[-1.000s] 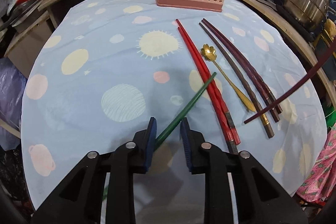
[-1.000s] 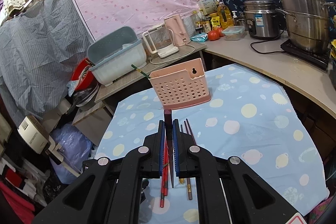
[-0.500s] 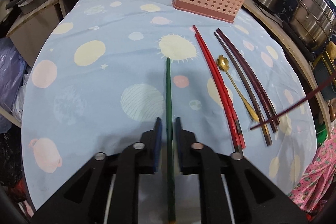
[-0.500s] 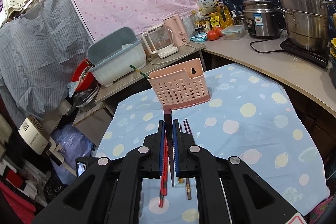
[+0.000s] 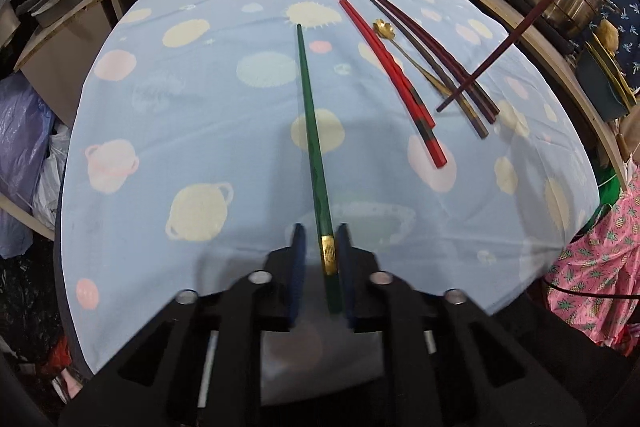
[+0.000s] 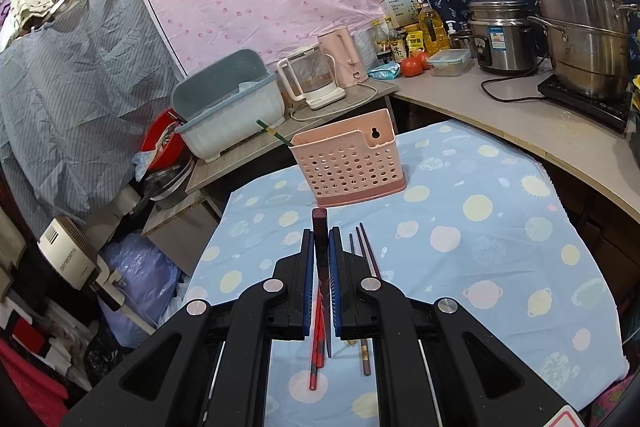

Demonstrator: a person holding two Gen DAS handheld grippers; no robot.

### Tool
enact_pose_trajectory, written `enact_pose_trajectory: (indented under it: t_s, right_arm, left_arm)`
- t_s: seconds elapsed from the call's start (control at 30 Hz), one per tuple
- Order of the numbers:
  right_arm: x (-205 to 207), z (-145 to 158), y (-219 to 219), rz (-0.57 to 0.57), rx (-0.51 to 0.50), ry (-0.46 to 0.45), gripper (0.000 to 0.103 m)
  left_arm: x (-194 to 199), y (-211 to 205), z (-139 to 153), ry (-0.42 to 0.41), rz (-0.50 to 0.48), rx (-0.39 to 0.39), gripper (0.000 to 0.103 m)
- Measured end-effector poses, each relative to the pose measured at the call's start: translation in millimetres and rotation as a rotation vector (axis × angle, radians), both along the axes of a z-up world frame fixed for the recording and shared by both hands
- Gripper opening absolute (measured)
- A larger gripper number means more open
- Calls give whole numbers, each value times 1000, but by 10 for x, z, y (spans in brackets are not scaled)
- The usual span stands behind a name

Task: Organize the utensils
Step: 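Lift the green chopstick with the left tool while the right tool carries the maroon chopstick over the holder, then open the left tool over the pink holder while the right tool releases the maroon chopstick into it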

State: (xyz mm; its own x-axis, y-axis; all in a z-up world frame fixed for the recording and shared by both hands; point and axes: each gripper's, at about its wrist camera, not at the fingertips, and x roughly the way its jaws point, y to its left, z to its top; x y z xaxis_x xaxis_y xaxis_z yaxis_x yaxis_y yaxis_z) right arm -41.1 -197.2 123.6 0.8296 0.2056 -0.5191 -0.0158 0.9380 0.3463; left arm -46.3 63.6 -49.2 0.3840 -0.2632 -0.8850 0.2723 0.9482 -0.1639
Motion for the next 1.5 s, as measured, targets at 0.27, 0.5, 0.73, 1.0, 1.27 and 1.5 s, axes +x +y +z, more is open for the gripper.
enact_pose_trajectory:
  t_s: [0.27, 0.5, 0.73, 1.0, 1.27, 1.5]
  right_arm:
    - [-25, 21, 1, 0, -3, -8, 7]
    - [-21, 177, -28, 2, -12, -48, 7]
    - [166, 366, -129, -8, -36, -98, 7]
    - [636, 579, -296, -26, -64, -139, 8]
    - [1319, 911, -514, -37, -31, -186, 8]
    - [1989, 1312, -592, -103, -46, -285, 7]
  left_arm:
    - [-50, 20, 197, -38, -1, -19, 7]
    - [243, -16, 832, -181, 14, -85, 7]
    - [761, -159, 1522, -358, 36, -141, 7]
    - [1295, -438, 2149, -506, 36, -161, 7]
    - [1897, -630, 2765, -620, 59, -202, 7]
    - [2469, -837, 3149, -702, 83, -239, 7]
